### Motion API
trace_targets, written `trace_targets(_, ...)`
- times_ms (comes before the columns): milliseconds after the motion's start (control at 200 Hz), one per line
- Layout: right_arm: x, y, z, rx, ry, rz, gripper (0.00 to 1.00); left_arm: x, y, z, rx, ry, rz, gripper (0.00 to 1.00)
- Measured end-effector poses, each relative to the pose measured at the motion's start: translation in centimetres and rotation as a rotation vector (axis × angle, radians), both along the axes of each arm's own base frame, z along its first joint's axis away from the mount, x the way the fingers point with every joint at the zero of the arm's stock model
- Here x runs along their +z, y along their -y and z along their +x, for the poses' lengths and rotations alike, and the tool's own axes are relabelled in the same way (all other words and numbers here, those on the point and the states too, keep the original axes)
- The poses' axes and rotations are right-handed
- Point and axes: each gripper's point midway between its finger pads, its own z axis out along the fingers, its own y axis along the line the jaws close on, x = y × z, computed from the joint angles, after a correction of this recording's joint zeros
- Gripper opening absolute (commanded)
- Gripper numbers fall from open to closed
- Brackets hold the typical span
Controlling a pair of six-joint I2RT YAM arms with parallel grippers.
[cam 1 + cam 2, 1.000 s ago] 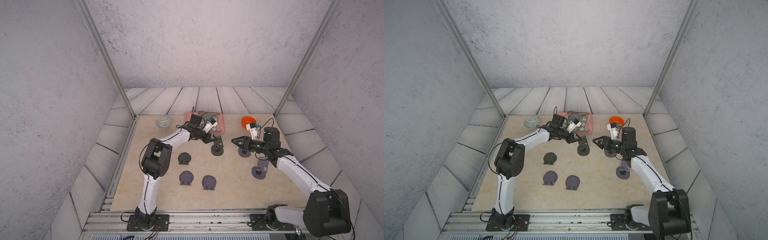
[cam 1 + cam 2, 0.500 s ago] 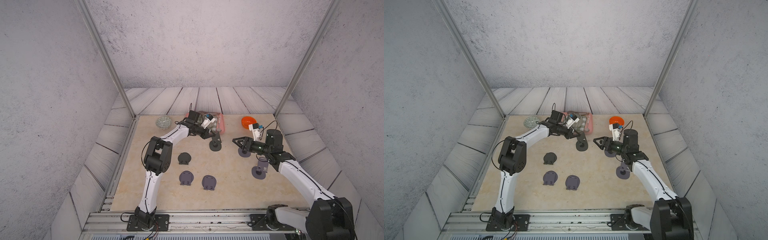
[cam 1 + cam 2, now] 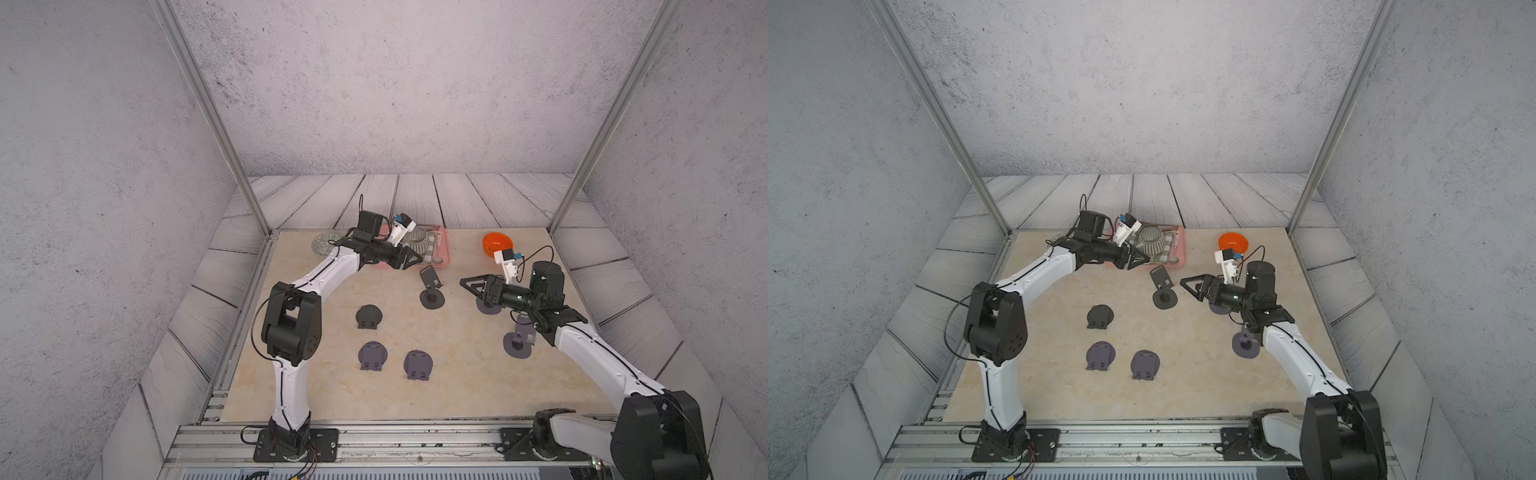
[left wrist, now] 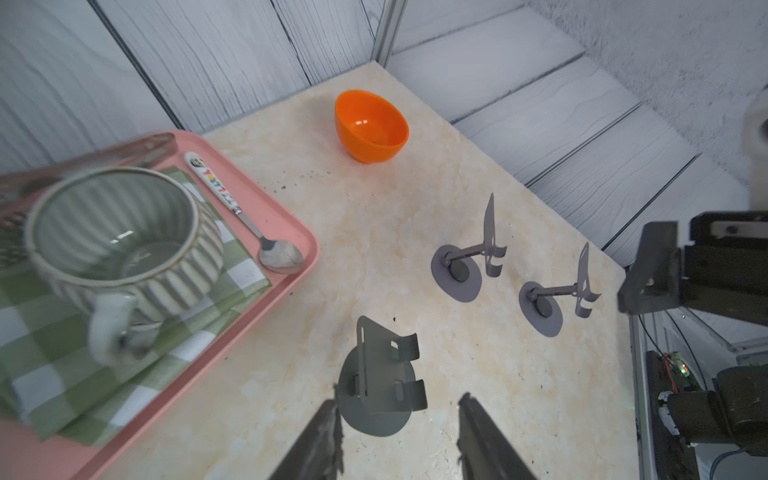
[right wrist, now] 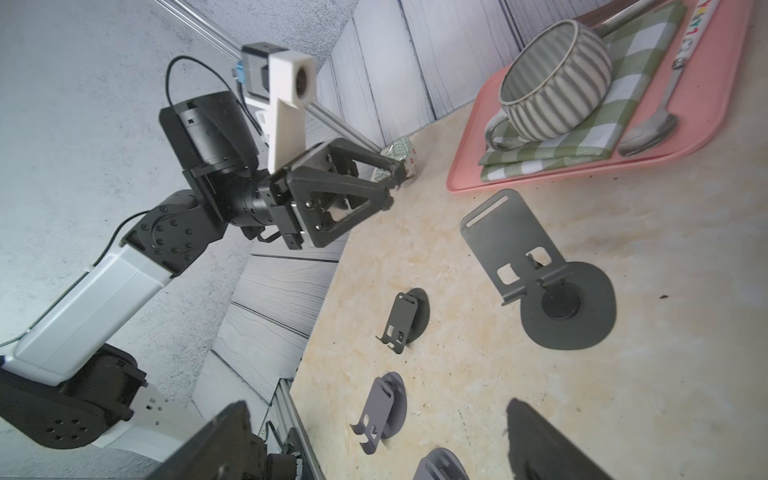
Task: Open the phone stand
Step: Place the phone stand at the center of the board.
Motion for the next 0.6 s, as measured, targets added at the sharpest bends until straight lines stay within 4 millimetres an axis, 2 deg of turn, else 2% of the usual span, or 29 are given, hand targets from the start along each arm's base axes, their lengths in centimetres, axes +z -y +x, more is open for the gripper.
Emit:
trace_targets(100,0.2,-0.2,-0.1,0.008,0.0,0.027,0.99,1.6,-2.2,-0.4,0.058,-0.006,-0.019,0.5)
trace_targets(170,0.3,-0.2,-0.1,0.006,-0.006,0.041,0.99,1.5,-4.4,-0.8,0.114,-0.045,-0.042,0.5)
trace_targets(235,0.4,-0.2,-0.1,0.005,-0.011,0.051,0.95,0.2,-6.9,-1.4,0.18,-0.106,-0.063,0.49)
trace_targets(345,0.6,-0.3,-0.3,0.008,-0.021,0.063,0.87,-3.8,-10.3,-2.7,0.29,-0.248,-0.054,0.49)
trace_targets(455,1.1,-0.5,-0.7,0.017,-0.013,0.068,0.82,-6.8,-11.2,-5.1,0.317,-0.349,-0.007,0.5)
trace_targets(600,1.4,-1.2,-1.3,0.044,-0.012,0.074,0.76,-7.5,-12.5,-7.1,0.334,-0.367,0.089,0.51)
